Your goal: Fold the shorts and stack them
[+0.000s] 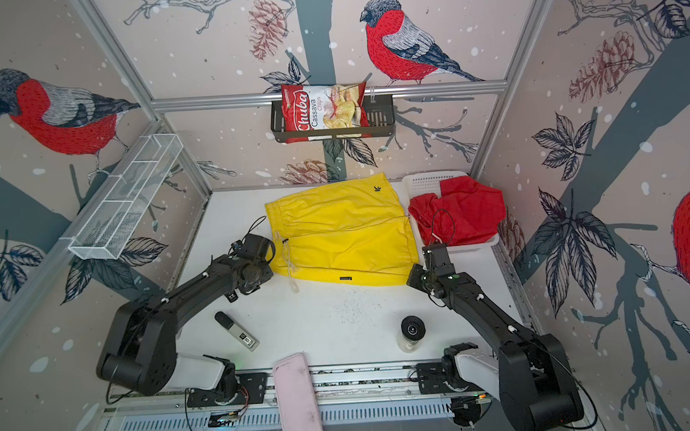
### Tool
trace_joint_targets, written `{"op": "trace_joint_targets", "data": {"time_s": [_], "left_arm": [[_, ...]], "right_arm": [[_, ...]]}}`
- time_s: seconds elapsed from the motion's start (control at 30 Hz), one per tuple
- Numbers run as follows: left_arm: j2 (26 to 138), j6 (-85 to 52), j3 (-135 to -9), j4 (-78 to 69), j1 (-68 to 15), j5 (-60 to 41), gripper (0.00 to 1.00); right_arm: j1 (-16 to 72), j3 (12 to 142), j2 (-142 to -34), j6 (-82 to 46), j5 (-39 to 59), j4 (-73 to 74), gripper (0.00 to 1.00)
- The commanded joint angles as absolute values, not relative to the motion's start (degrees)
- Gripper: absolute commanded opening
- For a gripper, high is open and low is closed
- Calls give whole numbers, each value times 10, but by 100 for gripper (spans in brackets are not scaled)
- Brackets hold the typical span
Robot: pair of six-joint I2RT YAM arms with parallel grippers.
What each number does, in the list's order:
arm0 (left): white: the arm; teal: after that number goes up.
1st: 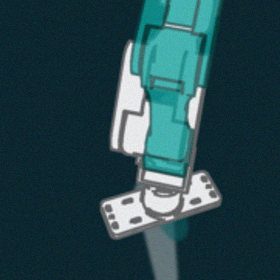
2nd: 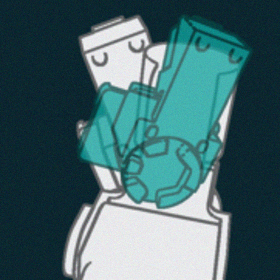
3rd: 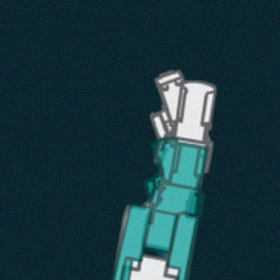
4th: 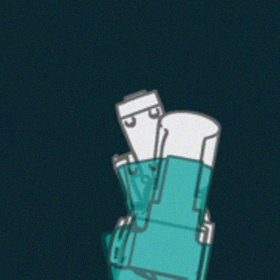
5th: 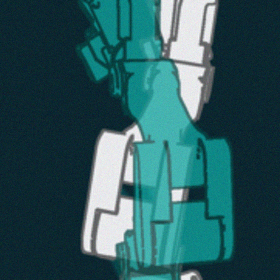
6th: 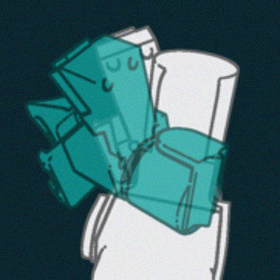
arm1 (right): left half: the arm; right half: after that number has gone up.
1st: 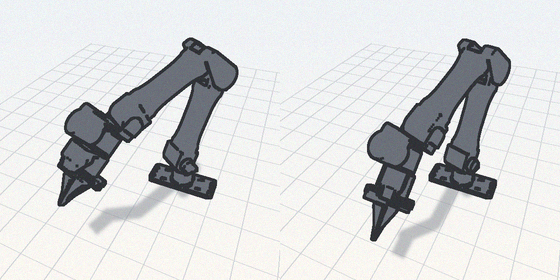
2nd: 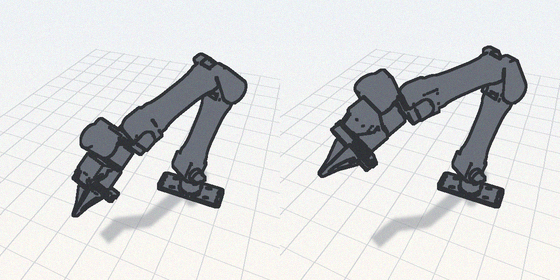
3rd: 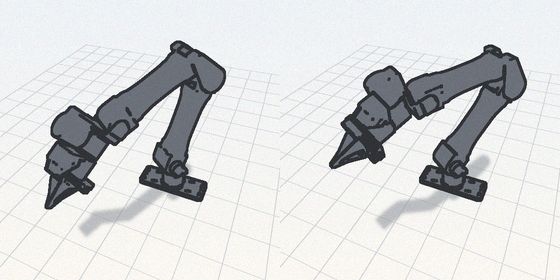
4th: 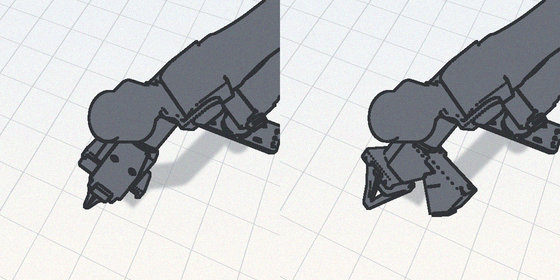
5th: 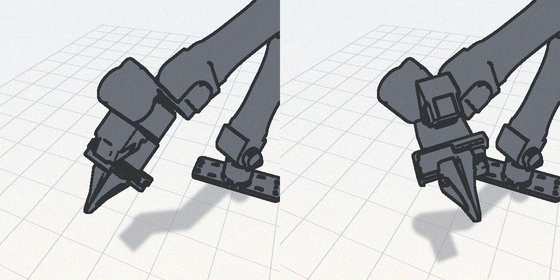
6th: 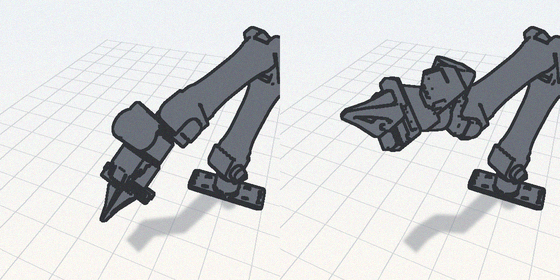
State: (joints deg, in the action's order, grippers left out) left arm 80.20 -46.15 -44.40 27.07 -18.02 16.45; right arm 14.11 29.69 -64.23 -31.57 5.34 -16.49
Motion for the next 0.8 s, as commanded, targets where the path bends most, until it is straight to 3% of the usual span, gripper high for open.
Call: {"op": "trace_joint_targets", "data": {"time_s": [0.0,0.13,0.3,0.53,0.77], "left_arm": [[791,-474,-420,197,-178,135,27],[826,-474,-432,153,-179,111,47],[858,-482,-438,103,-181,79,58],[908,-487,-441,90,-182,84,57],[869,-491,-439,90,-182,95,55]], "right_arm": [[141,302,-643,-313,50,-158,0],[141,302,-641,-310,47,-162,0],[140,297,-642,-308,45,-161,0],[138,289,-648,-308,49,-151,0],[137,289,-657,-306,49,-149,0]]}}
